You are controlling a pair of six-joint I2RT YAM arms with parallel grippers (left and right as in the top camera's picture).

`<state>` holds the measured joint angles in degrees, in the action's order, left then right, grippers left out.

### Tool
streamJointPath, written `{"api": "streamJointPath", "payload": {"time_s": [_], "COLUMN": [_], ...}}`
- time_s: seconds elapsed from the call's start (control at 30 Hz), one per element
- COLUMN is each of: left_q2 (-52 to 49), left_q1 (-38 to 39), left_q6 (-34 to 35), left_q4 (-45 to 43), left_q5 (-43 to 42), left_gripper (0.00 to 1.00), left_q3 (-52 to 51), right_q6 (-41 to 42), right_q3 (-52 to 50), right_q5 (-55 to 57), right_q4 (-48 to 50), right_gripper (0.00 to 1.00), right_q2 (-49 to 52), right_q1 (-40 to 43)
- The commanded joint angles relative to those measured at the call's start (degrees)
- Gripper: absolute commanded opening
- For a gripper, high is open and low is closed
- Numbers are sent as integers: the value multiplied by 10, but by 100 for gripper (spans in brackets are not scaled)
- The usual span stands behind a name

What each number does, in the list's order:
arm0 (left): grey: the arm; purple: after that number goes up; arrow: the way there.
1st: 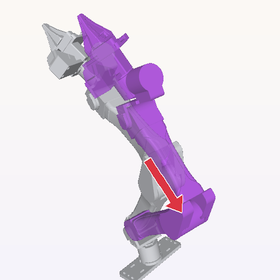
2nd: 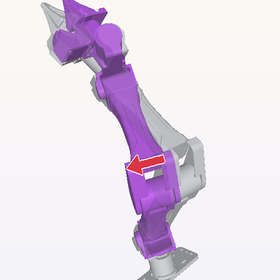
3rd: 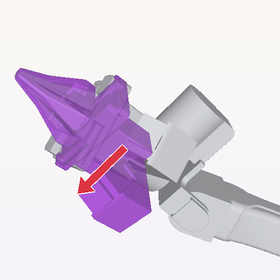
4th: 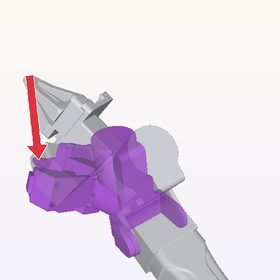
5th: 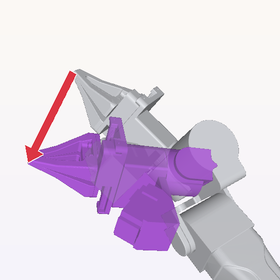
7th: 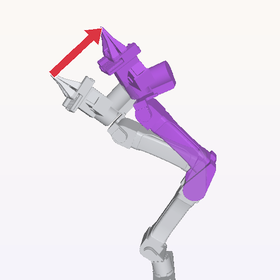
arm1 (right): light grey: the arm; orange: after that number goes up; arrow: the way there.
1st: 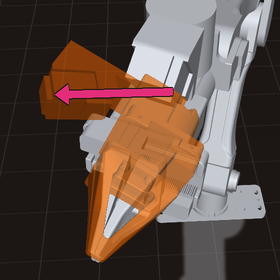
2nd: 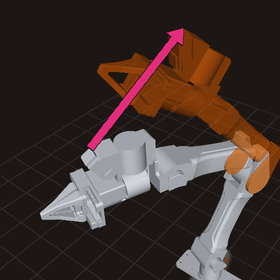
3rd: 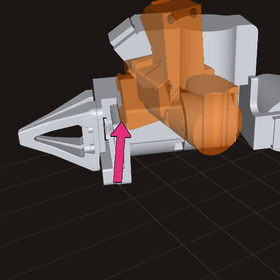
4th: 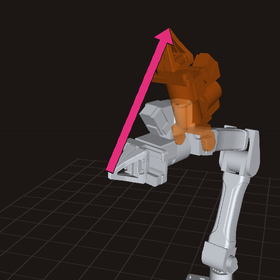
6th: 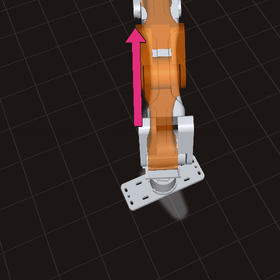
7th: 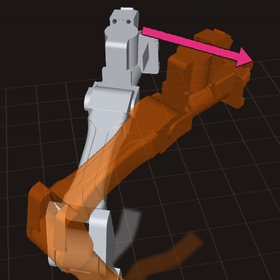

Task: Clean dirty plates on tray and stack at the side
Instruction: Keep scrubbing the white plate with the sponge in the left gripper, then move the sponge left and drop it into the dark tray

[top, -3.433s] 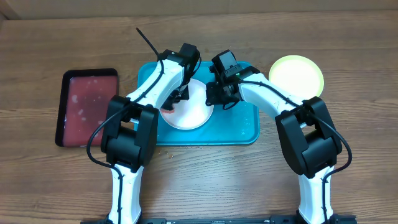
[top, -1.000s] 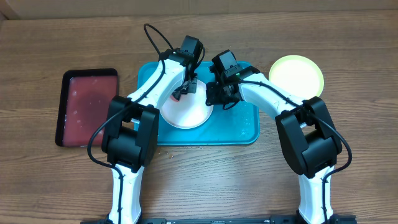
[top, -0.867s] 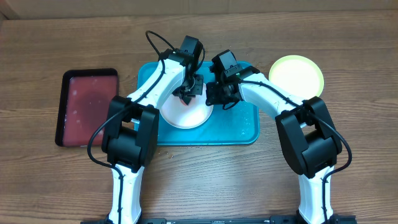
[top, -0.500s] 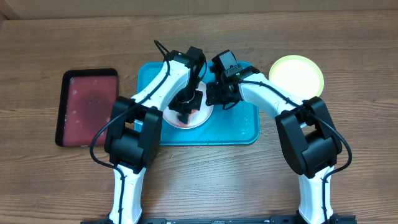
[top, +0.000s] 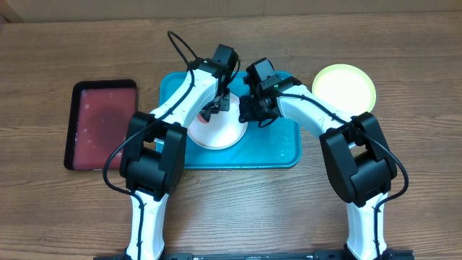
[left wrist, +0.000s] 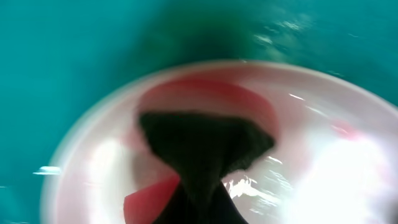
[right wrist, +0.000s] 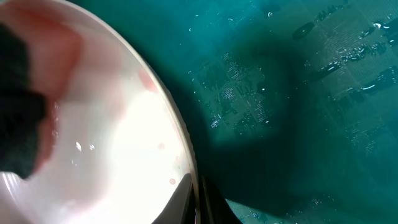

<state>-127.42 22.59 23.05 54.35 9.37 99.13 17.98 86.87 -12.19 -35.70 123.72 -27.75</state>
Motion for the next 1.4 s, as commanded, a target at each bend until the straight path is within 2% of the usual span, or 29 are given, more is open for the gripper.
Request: {"api": "streamJointPath", "payload": {"time_s": [0.0, 0.07, 0.13, 0.23, 0.37, 0.5, 0.57, 0.7, 0.97, 1.07, 1.13, 1.3, 1.37], "left_q2": [-7, -7, -7, -7, -7, -7, -7, -4, 56, 90, 102, 92, 77], "left_q1": [0, 0, 0, -2, -6, -10, -10, -9, -58, -104, -141, -238, -284], "left_q6": [30, -8, -59, -120, -125, -123, -101, -14, 96, 95, 93, 89, 89], "left_q4": [16, 49, 87, 147, 189, 174, 156, 164, 203, 195, 198, 207, 198], "left_q5": [-170, -188, -172, -77, 133, 227, 258, 218, 104, 59, 58, 55, 21], "left_gripper": [6, 5, 4, 4, 4, 4, 4, 4, 4, 4, 4, 4, 4], "left_q3": [3, 3, 3, 3, 3, 3, 6, 49, 160, 163, 163, 148, 123], "right_q6": [0, 0, 0, 0, 0, 0, 0, 0, 0, 0, 0, 0, 0], "right_q3": [-11, -11, -11, -11, -11, -11, -11, -11, -11, -11, -11, -11, -11], "right_q5": [23, 23, 23, 23, 23, 23, 23, 23, 24, 32, 36, 36, 36], "right_q4": [-8, -8, -8, -8, -5, -6, -6, -6, -14, -15, -13, -7, -5], "right_gripper": [4, 5, 4, 4, 4, 4, 4, 4, 4, 4, 4, 4, 4], "right_q2": [19, 19, 19, 19, 19, 19, 19, 19, 19, 19, 19, 19, 19], "right_q1": [1, 1, 1, 1, 1, 1, 1, 1, 1, 1, 1, 1, 1]}}
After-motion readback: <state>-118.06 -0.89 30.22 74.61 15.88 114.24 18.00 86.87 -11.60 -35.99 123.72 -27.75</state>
